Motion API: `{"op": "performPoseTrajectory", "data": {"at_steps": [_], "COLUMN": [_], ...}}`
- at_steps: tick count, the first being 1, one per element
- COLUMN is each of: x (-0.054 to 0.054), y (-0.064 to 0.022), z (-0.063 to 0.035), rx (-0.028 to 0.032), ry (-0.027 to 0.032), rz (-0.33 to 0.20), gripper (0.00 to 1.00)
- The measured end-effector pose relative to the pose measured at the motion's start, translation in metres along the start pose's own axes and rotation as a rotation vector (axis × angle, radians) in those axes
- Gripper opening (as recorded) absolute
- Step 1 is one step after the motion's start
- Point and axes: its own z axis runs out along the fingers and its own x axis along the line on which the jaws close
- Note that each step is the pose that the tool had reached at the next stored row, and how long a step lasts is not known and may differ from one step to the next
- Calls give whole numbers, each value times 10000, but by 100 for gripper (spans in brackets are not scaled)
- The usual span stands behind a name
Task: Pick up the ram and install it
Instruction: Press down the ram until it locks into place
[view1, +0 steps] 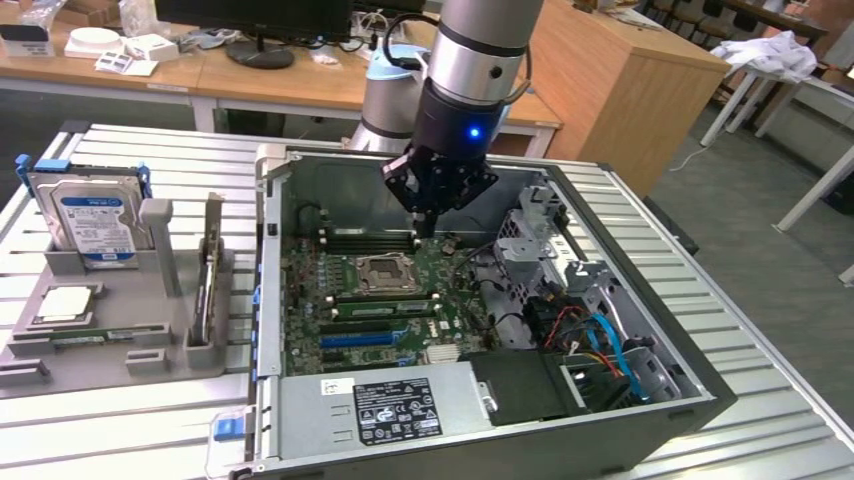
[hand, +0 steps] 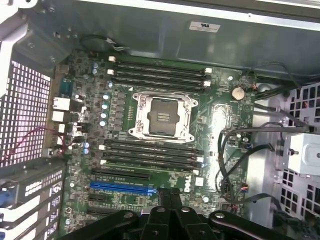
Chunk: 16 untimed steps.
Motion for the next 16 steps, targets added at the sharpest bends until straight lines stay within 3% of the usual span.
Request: {"op": "performPoseTrajectory", "data": {"at_steps": [4,16], "x": [13,62], "y": [1,6], "z": [0,0], "rx": [-16,-21], "ry": [103,143], "rz": [22,38], "gripper": [11,11]}}
